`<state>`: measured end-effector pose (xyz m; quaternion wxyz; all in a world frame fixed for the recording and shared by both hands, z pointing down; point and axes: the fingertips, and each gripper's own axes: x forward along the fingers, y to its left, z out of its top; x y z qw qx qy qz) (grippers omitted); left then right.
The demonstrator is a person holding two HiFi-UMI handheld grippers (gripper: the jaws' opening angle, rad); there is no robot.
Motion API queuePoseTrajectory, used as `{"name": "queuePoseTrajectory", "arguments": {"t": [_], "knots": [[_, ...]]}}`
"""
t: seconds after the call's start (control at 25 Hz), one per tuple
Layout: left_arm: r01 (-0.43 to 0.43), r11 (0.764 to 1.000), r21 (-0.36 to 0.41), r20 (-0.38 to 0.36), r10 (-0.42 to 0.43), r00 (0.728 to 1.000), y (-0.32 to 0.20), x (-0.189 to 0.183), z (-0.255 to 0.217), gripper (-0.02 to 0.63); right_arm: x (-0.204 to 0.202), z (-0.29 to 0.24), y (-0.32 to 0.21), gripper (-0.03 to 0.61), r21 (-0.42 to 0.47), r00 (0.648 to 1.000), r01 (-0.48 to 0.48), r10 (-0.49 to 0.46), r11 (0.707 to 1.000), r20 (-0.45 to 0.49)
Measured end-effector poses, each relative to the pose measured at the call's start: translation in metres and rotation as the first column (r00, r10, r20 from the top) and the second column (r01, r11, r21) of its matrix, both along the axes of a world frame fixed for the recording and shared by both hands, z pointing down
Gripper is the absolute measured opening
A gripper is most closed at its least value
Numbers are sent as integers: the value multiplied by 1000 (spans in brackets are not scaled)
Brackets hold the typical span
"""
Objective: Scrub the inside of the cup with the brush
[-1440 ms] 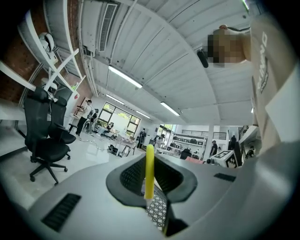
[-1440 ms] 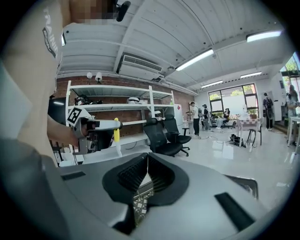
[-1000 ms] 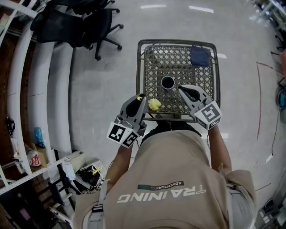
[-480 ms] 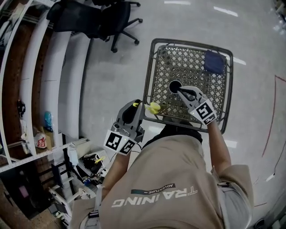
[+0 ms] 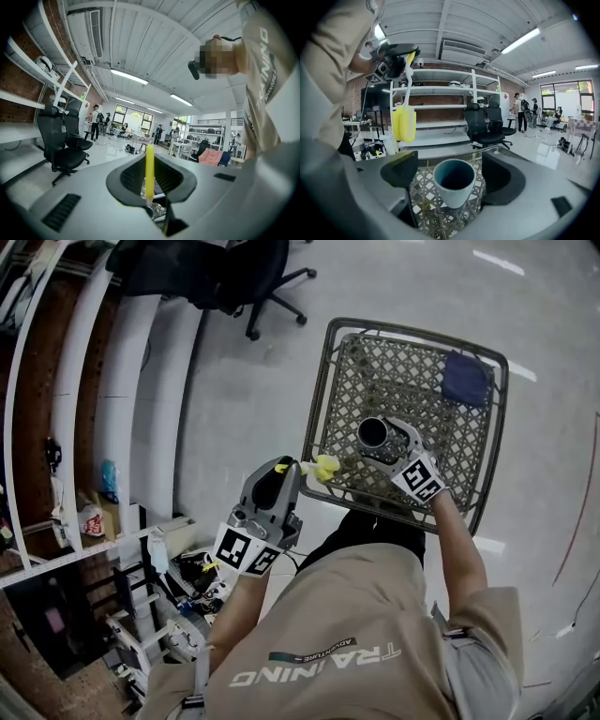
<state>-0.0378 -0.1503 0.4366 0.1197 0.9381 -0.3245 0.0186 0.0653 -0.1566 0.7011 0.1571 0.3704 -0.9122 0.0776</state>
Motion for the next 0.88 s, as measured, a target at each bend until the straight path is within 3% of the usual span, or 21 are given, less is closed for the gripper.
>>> {"name": "queuePoseTrajectory", "arguments": {"t": [0.24, 0.36, 0.88], "knots": [[-19, 1000, -7, 38, 20, 999, -7, 12, 7, 51, 0, 56, -15, 436, -28, 998, -44, 43, 999, -46], [-28, 999, -34, 57, 30, 998, 0, 12, 18, 51, -10, 78, -15, 436, -40, 998, -20, 18, 999, -62], [-32, 999, -44, 93, 36, 995, -18, 3, 38, 51, -31, 105, -47, 430, -38, 999, -40, 40, 998, 15]]}}
